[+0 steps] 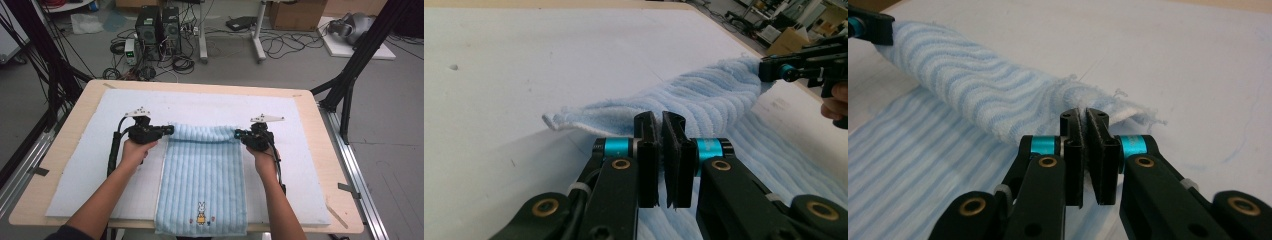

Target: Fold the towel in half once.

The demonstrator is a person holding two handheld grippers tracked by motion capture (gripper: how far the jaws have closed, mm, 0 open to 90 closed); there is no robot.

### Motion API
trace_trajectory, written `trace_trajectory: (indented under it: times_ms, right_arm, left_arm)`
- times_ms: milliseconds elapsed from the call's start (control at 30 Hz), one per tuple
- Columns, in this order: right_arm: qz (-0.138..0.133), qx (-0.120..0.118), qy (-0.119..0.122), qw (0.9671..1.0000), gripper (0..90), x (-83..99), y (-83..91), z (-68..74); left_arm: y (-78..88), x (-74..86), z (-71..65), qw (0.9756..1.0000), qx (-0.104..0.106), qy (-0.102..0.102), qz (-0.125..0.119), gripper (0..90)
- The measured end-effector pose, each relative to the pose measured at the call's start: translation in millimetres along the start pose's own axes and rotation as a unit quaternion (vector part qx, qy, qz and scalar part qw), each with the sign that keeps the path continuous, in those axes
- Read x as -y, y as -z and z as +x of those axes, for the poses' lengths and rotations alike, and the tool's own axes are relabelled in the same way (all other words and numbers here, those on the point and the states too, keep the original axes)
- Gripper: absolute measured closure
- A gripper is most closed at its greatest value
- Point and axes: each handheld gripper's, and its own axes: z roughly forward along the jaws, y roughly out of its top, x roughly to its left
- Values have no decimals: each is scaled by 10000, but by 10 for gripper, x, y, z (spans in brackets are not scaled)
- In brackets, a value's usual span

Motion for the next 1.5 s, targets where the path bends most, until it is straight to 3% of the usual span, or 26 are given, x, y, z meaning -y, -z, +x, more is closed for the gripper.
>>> trace_trajectory:
  times_ms: [267, 433, 567, 600, 633, 667, 700, 800, 967, 1067, 1133, 1233, 1300, 1400, 1500]
  right_arm:
    - [34, 27, 327, 9995, 856, 272, 219, 253]
    - [34, -140, 192, 9997, 856, 448, 322, 327]
    - [213, -110, 231, 9994, 845, 559, 308, 341]
    - [264, -90, 236, 9993, 822, 568, 306, 343]
    - [260, -7, 259, 9993, 767, 570, 315, 343]
    - [211, 29, 218, 9995, 728, 568, 335, 337]
    - [128, 26, 143, 9998, 691, 565, 368, 327]
    - [-19, 189, 119, 9997, 612, 535, 466, 294]
    - [-167, 281, -42, 9995, 553, 529, 533, 221]
    - [-162, 264, -31, 9995, 548, 525, 517, 219]
    - [-147, 257, -8, 9996, 546, 520, 508, 233]
    - [-140, 232, 21, 9996, 524, 516, 494, 234]
    - [-170, 233, -22, 9996, 502, 514, 489, 212]
    - [-178, 280, -161, 9993, 457, 480, 471, 160]
    - [-133, 513, -224, 9983, 421, 421, 428, 127]
  left_arm:
    - [190, 248, -165, 9996, 153, -189, 107, 849]
    - [243, 422, -225, 9993, 183, -214, 254, 848]
    - [266, 490, -261, 9987, 196, -274, 372, 839]
    - [272, 505, -264, 9991, 99, -274, 320, 805]
    - [284, 516, -252, 9992, -94, -273, 274, 684]
    - [297, 520, -228, 9990, -288, -237, 253, 553]
    - [315, 516, -197, 9987, -407, -178, 233, 499]
    - [369, 491, -129, 9981, -620, -27, 37, 460]
    - [320, 344, -69, 9981, -590, 69, -134, 449]
    - [182, 253, -15, 9983, -573, 121, -46, 448]
    - [71, 228, 12, 9983, -550, 150, 142, 444]
    - [-42, 248, 13, 9975, -605, 32, 371, 463]
    - [-59, 264, 15, 9972, -610, -41, 436, 569]
    - [-21, 254, 26, 9976, -584, -140, 353, 813]
    - [40, 225, 27, 9985, -517, -149, 139, 842]
